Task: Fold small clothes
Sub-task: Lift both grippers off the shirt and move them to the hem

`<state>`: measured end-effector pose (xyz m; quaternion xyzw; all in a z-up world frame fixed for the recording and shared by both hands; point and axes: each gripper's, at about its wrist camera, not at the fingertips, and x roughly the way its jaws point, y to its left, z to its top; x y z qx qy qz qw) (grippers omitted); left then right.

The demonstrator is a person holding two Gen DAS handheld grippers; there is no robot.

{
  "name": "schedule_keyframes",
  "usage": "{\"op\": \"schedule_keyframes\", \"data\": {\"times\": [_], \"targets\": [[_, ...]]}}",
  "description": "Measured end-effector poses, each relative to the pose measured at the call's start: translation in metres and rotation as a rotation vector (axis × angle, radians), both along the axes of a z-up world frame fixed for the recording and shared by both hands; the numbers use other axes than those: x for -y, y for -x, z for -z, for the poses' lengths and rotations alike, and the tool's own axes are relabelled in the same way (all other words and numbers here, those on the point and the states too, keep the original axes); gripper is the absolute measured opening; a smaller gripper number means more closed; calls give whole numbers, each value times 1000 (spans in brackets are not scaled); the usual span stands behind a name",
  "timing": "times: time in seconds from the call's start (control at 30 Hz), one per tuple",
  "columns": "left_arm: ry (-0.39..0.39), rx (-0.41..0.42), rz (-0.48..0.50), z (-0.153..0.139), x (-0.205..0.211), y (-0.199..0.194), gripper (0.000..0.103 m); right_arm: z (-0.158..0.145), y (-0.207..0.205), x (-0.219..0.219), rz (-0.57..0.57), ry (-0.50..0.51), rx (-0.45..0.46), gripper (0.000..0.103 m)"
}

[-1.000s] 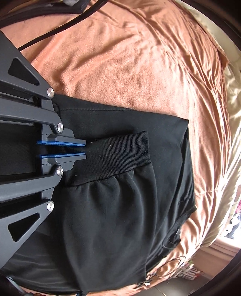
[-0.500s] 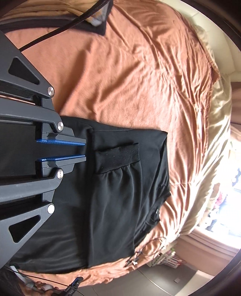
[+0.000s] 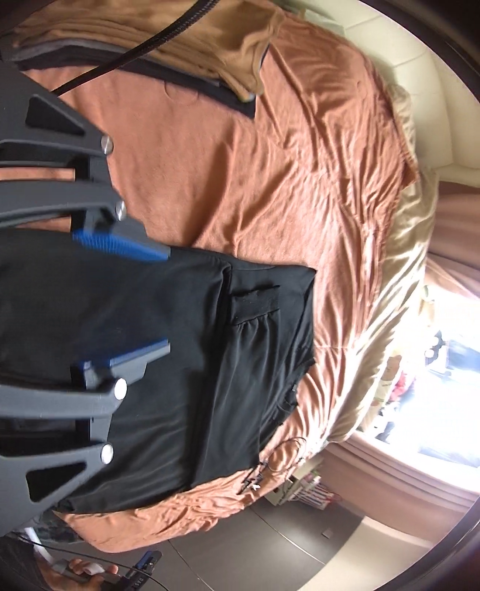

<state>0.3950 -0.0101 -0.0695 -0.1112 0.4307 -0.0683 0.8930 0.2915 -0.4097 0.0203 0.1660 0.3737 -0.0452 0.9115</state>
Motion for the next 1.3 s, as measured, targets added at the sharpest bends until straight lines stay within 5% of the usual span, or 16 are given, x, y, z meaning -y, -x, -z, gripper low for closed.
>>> {"op": "schedule_keyframes", "data": {"times": [0.1, 0.23, 0.33, 0.7, 1.3], "targets": [[0, 19, -3, -6, -7, 24, 56, -9, 24, -8, 5, 19, 5, 82], [7, 57, -30, -16, -19, 58, 86, -19, 59, -18, 29, 43, 42, 94], [-6, 106, -52, -27, -26, 88, 98, -26, 88, -25, 38, 40, 73, 103], [12, 227, -76, -53, -39, 186, 103, -28, 176, -31, 6, 40, 161, 103], [-30, 214, -85, -18, -51, 257, 102, 30, 243, 0, -46, -11, 230, 103]]}}
